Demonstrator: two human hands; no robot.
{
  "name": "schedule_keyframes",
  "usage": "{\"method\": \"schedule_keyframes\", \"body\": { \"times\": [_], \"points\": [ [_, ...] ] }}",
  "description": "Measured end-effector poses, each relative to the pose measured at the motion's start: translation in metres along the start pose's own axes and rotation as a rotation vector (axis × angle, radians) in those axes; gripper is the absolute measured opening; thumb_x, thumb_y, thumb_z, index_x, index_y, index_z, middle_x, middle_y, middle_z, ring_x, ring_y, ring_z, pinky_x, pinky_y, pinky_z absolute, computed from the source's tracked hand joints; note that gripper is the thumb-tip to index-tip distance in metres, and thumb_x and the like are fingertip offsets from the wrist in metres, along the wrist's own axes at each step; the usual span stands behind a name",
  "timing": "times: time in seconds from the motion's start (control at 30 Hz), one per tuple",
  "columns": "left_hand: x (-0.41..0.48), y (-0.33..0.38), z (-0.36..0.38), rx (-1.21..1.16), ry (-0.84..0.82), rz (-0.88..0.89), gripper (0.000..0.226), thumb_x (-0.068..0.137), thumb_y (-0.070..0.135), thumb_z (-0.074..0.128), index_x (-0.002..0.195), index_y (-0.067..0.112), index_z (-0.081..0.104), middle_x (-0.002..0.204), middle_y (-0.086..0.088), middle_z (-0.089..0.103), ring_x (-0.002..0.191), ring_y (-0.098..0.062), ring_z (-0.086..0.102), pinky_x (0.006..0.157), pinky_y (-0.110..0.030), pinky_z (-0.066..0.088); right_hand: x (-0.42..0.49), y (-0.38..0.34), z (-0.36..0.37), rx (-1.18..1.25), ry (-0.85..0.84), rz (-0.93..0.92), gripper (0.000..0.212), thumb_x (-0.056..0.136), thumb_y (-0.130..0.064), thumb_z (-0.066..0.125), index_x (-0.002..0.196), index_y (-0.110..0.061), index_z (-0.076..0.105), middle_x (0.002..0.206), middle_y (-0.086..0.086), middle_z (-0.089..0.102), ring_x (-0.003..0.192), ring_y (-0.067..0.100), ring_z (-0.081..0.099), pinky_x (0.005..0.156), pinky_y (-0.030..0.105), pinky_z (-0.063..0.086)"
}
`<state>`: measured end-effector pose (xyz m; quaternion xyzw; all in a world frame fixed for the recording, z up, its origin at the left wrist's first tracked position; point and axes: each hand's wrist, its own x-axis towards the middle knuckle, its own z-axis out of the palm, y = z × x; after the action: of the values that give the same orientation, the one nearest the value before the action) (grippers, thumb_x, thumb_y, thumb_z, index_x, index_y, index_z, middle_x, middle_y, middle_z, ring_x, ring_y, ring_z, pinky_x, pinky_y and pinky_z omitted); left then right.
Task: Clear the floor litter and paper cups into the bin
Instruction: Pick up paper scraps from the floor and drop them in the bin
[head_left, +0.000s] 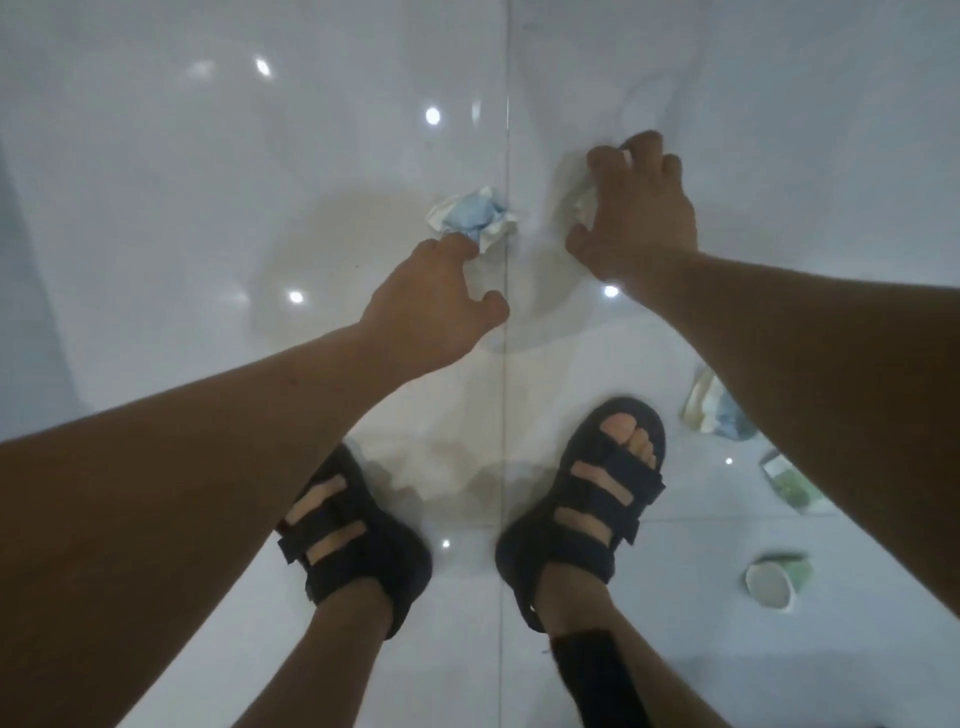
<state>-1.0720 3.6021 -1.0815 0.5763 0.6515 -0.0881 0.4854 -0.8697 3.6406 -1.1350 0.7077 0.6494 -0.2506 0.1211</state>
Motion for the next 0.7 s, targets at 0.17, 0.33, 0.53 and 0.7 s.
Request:
{"method": "schedule_keyframes", "body": {
  "times": [0.17,0.33,0.53,0.7],
  "points": [
    [-0.029,0.006,-0.004,-0.207,-0.076,-0.071,0.061,0.085,0.046,0.062,0.138,0.022,0.041,0.130,0.000,0.053,0.112,-0.021,0.055,0.093,-0.034,0.046,-0.072,-0.026,0.002,0.331,-0.132,-0.149,0.100,0.074,-0.022,0.079,0.153,-0.020,0.018,0.140,0.010,0.038,0.122,0.028,0.041,0.098,0.040,0.041],
    [-0.059,0.010,-0.018,-0.497,-0.171,-0.131,0.055,0.083,0.040,0.067,0.131,0.025,0.044,0.117,0.006,0.058,0.104,-0.015,0.059,0.071,-0.021,0.045,-0.124,-0.057,-0.023,0.544,-0.111,-0.381,0.099,0.076,-0.027,0.081,0.153,-0.015,0.021,0.139,0.009,0.045,0.123,0.022,0.049,0.097,0.040,0.049],
    [-0.064,-0.005,-0.031,-0.573,0.043,-0.145,0.029,0.087,0.023,0.066,0.114,0.016,0.057,0.105,-0.005,0.065,0.097,-0.026,0.064,0.085,-0.050,0.053,-0.126,-0.069,-0.033,0.550,-0.173,-0.491,0.103,0.073,-0.041,0.083,0.152,-0.011,0.022,0.150,0.010,0.033,0.131,0.021,0.043,0.101,0.044,0.047],
    [-0.048,-0.047,-0.027,-0.442,0.157,-0.185,0.020,0.087,0.023,0.064,0.103,0.018,0.052,0.098,-0.004,0.061,0.089,-0.027,0.063,0.079,-0.050,0.055,-0.071,-0.056,-0.012,0.222,-0.066,-0.444,0.108,0.071,-0.055,0.077,0.155,-0.022,0.017,0.160,0.011,0.013,0.145,0.032,0.015,0.112,0.052,0.032]
  ]
}}
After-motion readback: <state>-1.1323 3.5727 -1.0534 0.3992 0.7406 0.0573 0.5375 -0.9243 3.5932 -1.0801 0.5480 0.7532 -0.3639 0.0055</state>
